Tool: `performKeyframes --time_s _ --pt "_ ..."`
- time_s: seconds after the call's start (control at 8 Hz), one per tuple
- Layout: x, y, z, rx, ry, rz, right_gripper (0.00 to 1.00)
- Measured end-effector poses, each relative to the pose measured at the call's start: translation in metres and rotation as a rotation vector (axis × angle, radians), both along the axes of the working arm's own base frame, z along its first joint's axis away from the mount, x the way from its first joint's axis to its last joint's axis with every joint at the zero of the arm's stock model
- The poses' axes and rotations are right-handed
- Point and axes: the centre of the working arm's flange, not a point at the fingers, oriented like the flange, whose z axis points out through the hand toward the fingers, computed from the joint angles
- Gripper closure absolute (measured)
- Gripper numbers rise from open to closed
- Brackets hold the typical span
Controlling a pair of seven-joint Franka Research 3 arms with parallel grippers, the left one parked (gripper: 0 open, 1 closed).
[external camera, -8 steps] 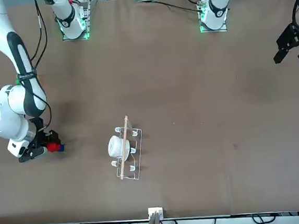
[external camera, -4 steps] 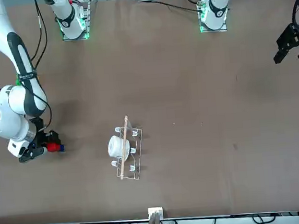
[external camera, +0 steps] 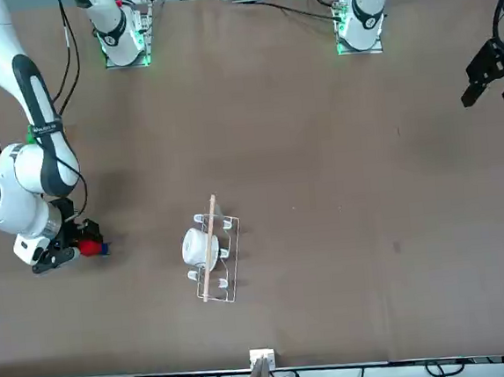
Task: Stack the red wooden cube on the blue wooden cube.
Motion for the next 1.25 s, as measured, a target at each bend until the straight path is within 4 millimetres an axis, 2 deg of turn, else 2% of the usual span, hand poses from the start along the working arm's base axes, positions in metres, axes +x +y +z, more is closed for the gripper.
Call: performKeyframes --time_s 0.38,0.88,1.25 --pt "0.000 0.000 0.000 0.000 -0.001 0.000 0.02" --pt "0.001 0.000 0.001 0.000 -0.004 0.000 0.00" --pt "0.008 0.001 0.015 -0.002 -0.033 0.002 0.00"
